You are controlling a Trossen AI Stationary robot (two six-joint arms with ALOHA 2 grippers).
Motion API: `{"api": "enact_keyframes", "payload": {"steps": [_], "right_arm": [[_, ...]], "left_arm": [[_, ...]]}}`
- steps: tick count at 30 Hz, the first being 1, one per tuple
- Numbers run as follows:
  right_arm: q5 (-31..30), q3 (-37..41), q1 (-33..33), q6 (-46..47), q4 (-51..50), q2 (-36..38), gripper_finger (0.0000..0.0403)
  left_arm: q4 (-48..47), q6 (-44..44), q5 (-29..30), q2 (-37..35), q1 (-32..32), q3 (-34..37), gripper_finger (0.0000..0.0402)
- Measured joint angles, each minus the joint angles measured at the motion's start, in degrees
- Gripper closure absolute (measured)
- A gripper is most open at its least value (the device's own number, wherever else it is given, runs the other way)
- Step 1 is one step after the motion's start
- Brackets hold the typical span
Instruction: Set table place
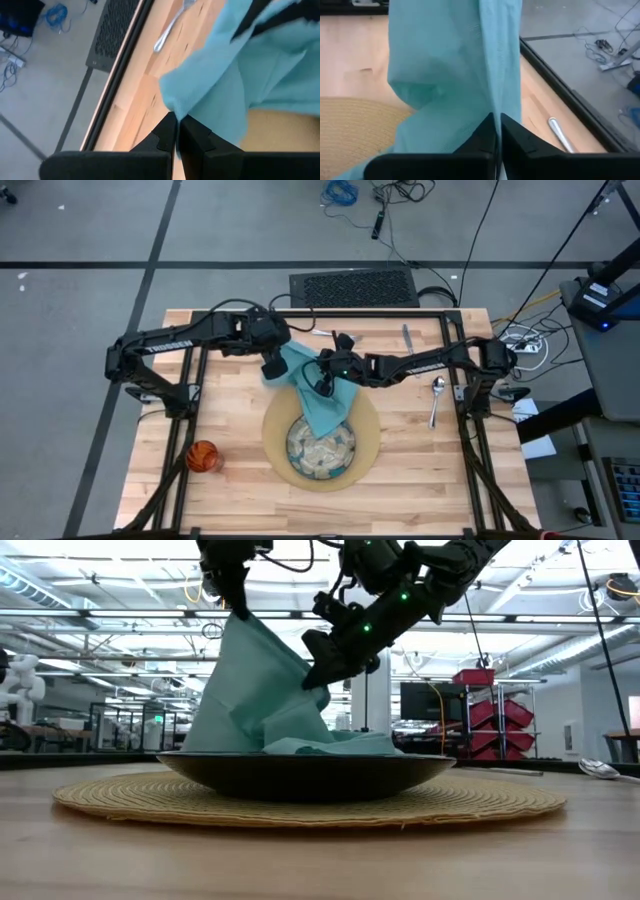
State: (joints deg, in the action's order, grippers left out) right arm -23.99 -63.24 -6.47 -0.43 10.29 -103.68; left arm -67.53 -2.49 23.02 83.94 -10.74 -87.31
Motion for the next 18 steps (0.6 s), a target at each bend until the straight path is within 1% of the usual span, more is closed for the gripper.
{"api": "enact_keyframes", "payload": {"steps": [3, 6, 10, 12, 18], "right_arm": [[-2.60, 0.00, -0.30, -2.55, -0.85, 1.23, 0.0402], [-5.29, 0.00, -0.92, -4.79, -2.41, 4.03, 0.0403], [-5.66, 0.00, -1.47, -5.26, -4.69, 8.88, 0.0403], [-4.35, -0.02, -1.47, -5.11, -4.99, 10.55, 0.0403], [3.07, -0.02, -1.43, -3.19, -5.04, 12.44, 0.0403]], "left_arm": [[-1.60, -0.11, -0.11, 0.00, 0.03, 0.00, 0.0402], [-1.94, -0.12, -2.87, 0.00, 0.42, 0.00, 0.0402], [-1.94, 0.27, -3.57, 0.00, 0.92, -0.02, 0.0402], [-1.67, 0.29, -3.51, 0.00, 1.07, -0.02, 0.0402], [2.48, 1.61, -1.81, 0.00, 1.07, -0.02, 0.0402]]}}
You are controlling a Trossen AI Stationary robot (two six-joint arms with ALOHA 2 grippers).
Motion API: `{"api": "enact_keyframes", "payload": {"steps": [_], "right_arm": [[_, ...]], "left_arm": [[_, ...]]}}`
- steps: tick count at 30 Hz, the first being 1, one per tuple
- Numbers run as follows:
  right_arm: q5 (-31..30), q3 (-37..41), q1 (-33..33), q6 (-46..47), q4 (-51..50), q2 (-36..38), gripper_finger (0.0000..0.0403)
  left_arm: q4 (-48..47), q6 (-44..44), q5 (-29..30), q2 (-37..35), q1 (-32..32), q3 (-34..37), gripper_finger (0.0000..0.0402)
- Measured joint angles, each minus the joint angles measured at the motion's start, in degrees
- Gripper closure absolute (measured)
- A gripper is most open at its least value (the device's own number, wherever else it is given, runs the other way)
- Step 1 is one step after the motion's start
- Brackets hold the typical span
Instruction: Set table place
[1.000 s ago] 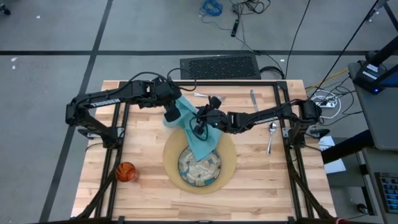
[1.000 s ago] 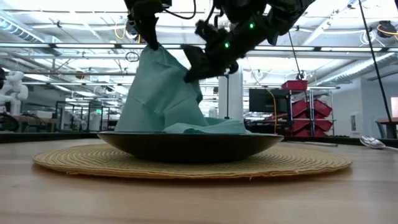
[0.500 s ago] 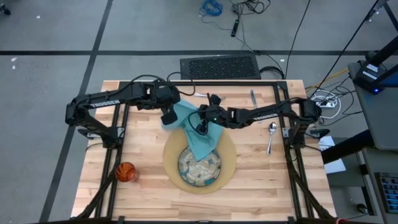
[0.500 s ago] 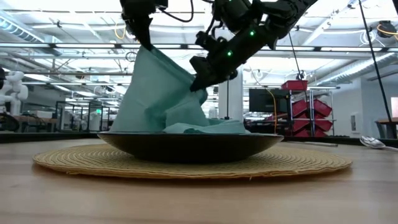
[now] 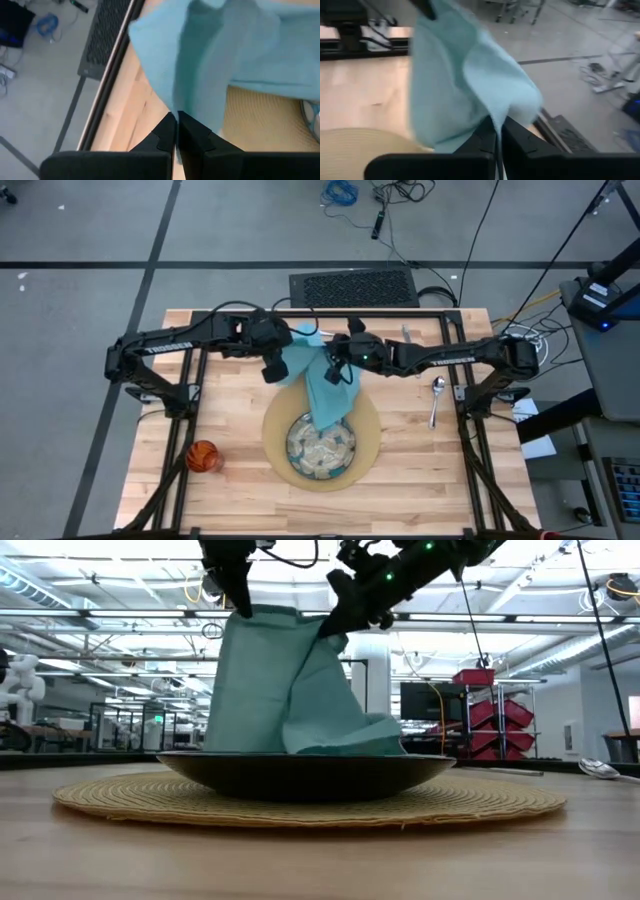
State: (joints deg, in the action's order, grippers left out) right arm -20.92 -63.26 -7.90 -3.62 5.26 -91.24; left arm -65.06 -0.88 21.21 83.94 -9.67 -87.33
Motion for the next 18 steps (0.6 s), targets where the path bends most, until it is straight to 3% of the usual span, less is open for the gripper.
{"api": "enact_keyframes", "payload": {"steps": [11, 18], "right_arm": [[2.38, 0.00, -0.35, -0.11, -0.74, -0.35, 0.0399], [3.36, 0.00, -0.42, -0.15, -0.14, -0.35, 0.0345]], "left_arm": [[0.68, 0.27, 0.31, 0.00, 0.02, 0.00, 0.0402], [0.68, 0.30, 0.31, 0.00, 0.00, 0.00, 0.0402]]}}
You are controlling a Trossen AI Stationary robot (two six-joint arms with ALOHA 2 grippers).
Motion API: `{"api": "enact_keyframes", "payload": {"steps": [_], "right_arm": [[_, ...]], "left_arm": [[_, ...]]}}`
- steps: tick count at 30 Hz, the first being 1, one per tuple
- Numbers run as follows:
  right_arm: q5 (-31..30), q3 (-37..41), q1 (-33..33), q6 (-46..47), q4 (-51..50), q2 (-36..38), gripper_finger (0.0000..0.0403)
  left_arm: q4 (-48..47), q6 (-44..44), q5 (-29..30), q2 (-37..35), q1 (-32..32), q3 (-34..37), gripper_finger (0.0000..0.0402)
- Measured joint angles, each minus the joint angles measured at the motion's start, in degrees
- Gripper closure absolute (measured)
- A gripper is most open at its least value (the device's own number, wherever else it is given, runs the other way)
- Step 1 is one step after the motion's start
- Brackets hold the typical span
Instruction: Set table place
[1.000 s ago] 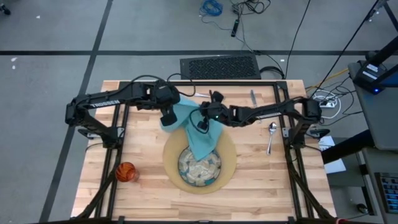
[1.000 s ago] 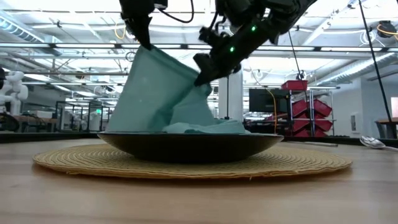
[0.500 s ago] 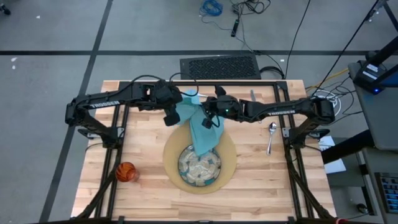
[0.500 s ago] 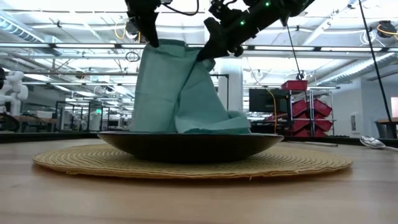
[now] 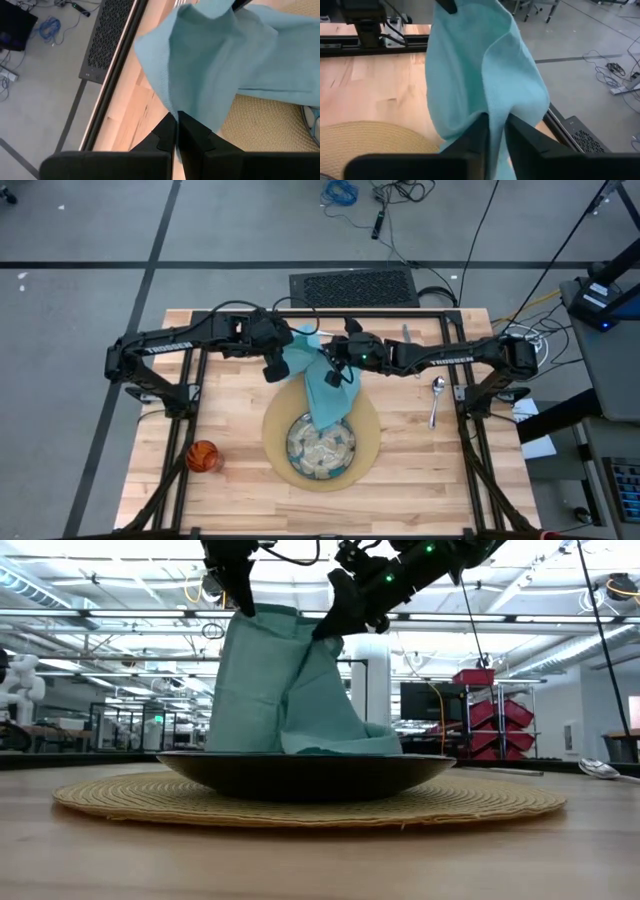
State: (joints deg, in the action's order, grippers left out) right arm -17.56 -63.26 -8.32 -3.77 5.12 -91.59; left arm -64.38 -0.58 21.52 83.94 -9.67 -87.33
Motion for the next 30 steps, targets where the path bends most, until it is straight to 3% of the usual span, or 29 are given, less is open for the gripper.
{"api": "enact_keyframes", "payload": {"steps": [6, 8, 12, 15, 21, 25, 30], "right_arm": [[-0.13, 0.00, 0.00, 0.40, 0.13, 0.00, 0.0298], [-0.15, 0.00, -0.12, 1.88, -0.69, 0.00, 0.0309], [-0.23, 0.00, -0.77, 2.44, -3.26, 0.00, 0.0388], [-0.04, 0.00, -1.16, 3.06, -3.62, -0.02, 0.0399], [0.49, 0.00, -1.10, 2.97, -3.62, -0.02, 0.0402], [4.18, 0.00, -1.29, 3.11, -2.77, -0.02, 0.0402], [4.41, 0.00, -1.74, 3.01, -2.37, -0.02, 0.0370]], "left_arm": [[0.00, 0.00, 0.00, 0.04, 0.02, 0.00, 0.0402], [-0.02, 0.00, 0.00, 0.04, 0.01, 0.00, 0.0402], [-0.02, -0.06, 0.01, 0.04, 0.02, 0.00, 0.0402], [-0.03, -0.13, 0.00, 0.04, 0.02, 0.00, 0.0402], [-0.02, -0.15, 0.00, 0.04, 0.04, 0.00, 0.0402], [-0.02, -0.13, 0.00, 0.04, 0.06, 0.00, 0.0402], [0.02, -0.11, 0.00, 0.04, 0.06, 0.00, 0.0402]]}}
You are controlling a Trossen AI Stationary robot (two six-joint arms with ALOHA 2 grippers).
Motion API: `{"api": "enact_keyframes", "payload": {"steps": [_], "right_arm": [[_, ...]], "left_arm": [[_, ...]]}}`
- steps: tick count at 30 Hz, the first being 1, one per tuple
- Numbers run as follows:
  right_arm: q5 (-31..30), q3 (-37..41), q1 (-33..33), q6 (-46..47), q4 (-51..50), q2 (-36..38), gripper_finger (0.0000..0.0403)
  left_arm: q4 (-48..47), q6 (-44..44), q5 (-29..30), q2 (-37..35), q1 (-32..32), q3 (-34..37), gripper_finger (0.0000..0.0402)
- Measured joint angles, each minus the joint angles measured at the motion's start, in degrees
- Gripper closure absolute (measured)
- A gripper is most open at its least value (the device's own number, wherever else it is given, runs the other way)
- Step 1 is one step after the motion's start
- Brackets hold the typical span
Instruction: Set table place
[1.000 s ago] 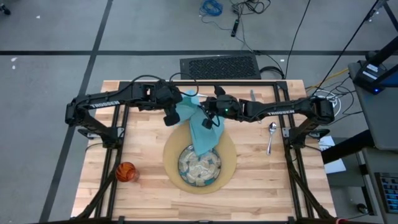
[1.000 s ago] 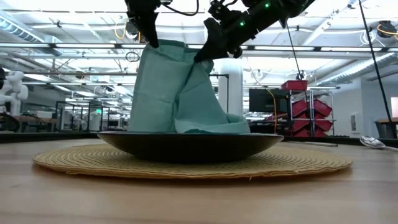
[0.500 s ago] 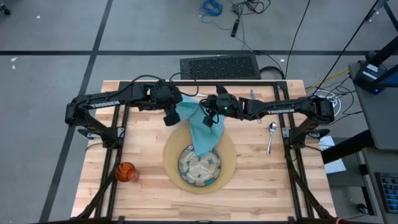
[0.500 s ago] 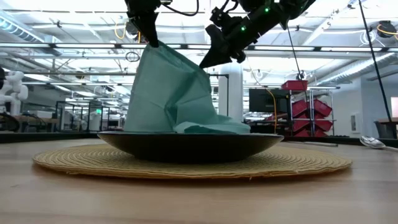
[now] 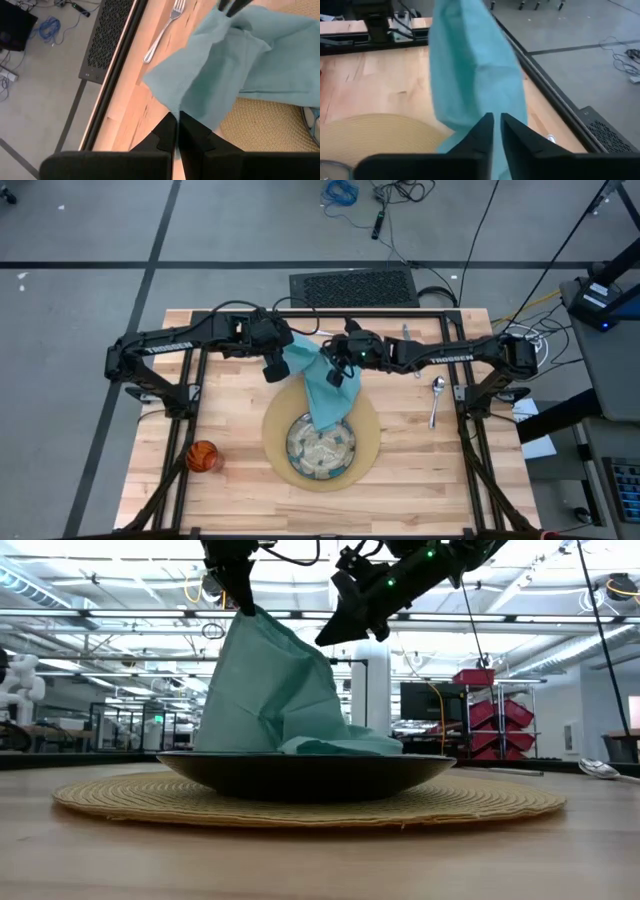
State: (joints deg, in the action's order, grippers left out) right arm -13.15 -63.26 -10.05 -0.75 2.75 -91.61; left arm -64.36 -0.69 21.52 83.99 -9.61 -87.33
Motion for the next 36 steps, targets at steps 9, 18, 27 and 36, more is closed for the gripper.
{"api": "enact_keyframes", "payload": {"steps": [9, 18, 27, 36], "right_arm": [[2.26, 0.07, -1.26, 5.17, 9.93, -3.09, 0.0265], [6.06, 0.07, -1.10, 6.74, 13.81, -3.12, 0.0192], [4.44, 0.07, -1.09, 5.55, 16.45, -7.88, 0.0177], [-1.72, 0.04, -2.29, 2.63, 15.25, -7.48, 0.0204]], "left_arm": [[0.87, 0.13, -0.04, 0.02, 0.00, 0.00, 0.0402], [0.90, 1.11, -0.09, 0.02, 0.00, 0.00, 0.0402], [4.65, 1.24, -4.21, 0.02, 0.00, 0.00, 0.0402], [3.91, 1.53, -4.94, 0.02, 1.18, 0.00, 0.0402]]}}
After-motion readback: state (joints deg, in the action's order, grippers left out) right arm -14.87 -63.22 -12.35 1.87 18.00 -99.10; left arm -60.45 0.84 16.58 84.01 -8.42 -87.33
